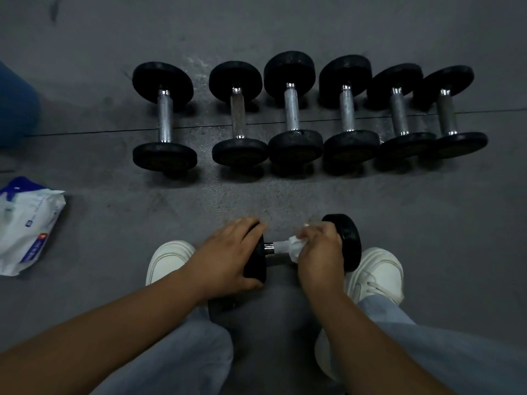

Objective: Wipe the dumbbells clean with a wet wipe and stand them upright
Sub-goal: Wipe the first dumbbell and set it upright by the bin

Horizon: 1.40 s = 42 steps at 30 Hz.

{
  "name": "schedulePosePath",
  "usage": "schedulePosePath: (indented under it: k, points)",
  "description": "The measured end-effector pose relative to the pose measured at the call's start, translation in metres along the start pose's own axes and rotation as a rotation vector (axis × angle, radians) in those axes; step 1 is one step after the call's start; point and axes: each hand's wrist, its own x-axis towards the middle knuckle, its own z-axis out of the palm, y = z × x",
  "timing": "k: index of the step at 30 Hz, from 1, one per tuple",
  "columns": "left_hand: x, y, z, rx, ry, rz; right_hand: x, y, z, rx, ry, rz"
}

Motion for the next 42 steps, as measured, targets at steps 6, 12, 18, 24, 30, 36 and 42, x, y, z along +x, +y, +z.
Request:
schedulePosePath:
  k: [6, 12, 18, 24, 30, 36, 42]
  points:
    - [0.0, -0.004, 0.007, -0.03, 0.034, 0.01, -0.04, -0.005, 0.028, -0.249, -0.284, -0.385]
    - [0.013, -0.012, -0.007, -0.083, -0.06, -0.019, -0.011, 0.002, 0.008, -0.285, -0.264, -0.239]
    - [0.044, -0.035, -0.034, -0.341, -0.256, -0.105, 0.019, -0.011, 0.009, -0.241, -0.272, -0.233]
    - [0.048, -0.033, -0.035, -0.309, -0.231, -0.187, 0.045, -0.008, -0.002, -0.327, -0.232, -0.154]
    - [0.013, 0.001, -0.009, -0.039, 0.279, -0.078, 0.028, -0.019, 0.013, -0.225, -0.289, -0.268]
    - [0.032, -0.007, -0.031, -0.097, 0.336, -0.165, 0.033, -0.008, 0.007, -0.147, -0.164, -0.475]
    - [0.047, -0.019, -0.04, 0.0, 0.003, -0.144, 0.049, -0.025, 0.005, -0.076, -0.176, -0.289]
